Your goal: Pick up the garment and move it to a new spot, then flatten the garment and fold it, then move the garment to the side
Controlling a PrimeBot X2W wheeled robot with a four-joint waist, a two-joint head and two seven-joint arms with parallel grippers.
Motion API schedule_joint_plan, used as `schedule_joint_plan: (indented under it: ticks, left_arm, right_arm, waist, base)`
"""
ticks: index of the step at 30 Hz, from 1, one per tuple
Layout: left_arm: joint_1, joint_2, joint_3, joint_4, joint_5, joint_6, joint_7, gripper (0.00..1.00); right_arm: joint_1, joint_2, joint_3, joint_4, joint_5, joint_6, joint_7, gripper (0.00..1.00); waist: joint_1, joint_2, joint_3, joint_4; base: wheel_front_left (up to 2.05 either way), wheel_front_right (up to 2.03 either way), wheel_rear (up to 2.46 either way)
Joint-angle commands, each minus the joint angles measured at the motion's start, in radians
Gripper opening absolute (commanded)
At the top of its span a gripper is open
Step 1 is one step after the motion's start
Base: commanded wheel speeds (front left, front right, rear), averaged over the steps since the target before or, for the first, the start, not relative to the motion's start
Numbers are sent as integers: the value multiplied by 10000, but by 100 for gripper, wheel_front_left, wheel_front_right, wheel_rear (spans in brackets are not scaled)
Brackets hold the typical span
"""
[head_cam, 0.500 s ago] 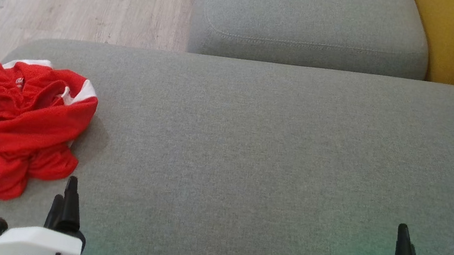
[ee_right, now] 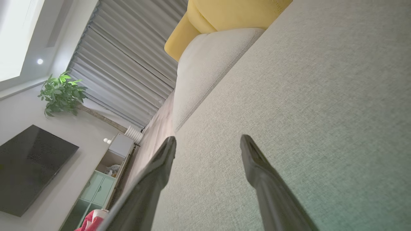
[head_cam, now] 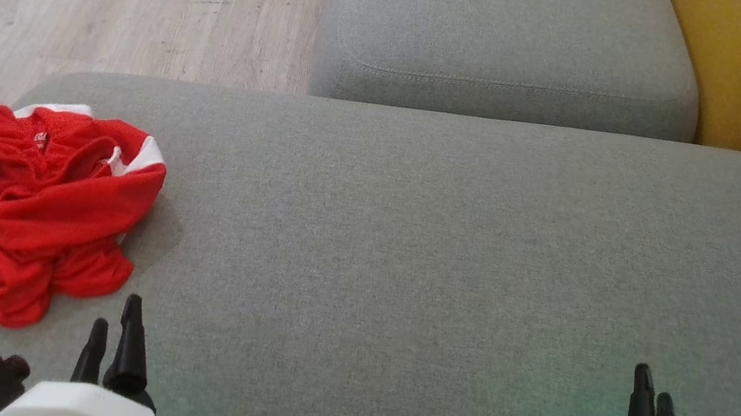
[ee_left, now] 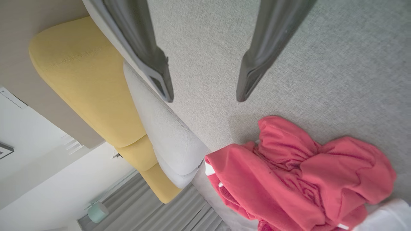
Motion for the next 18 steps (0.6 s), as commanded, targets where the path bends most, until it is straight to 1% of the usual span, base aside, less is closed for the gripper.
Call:
schedule_joint_plan:
  ticks: [1,18]
  left_arm:
    - [-234,50,5,-385,437,-5,-179,100]
    - [21,59,-413,-510,2324,221,-648,100]
  right_arm:
    - [-137,-58,196,-428,-443,38,-167,100]
    - [162,-69,358,-246,-2351,49,-638,100]
  waist:
    - [0,-1,-30,27]
    - [0,-1,-372,103]
  base:
    - [0,0,0]
    - [0,0,0]
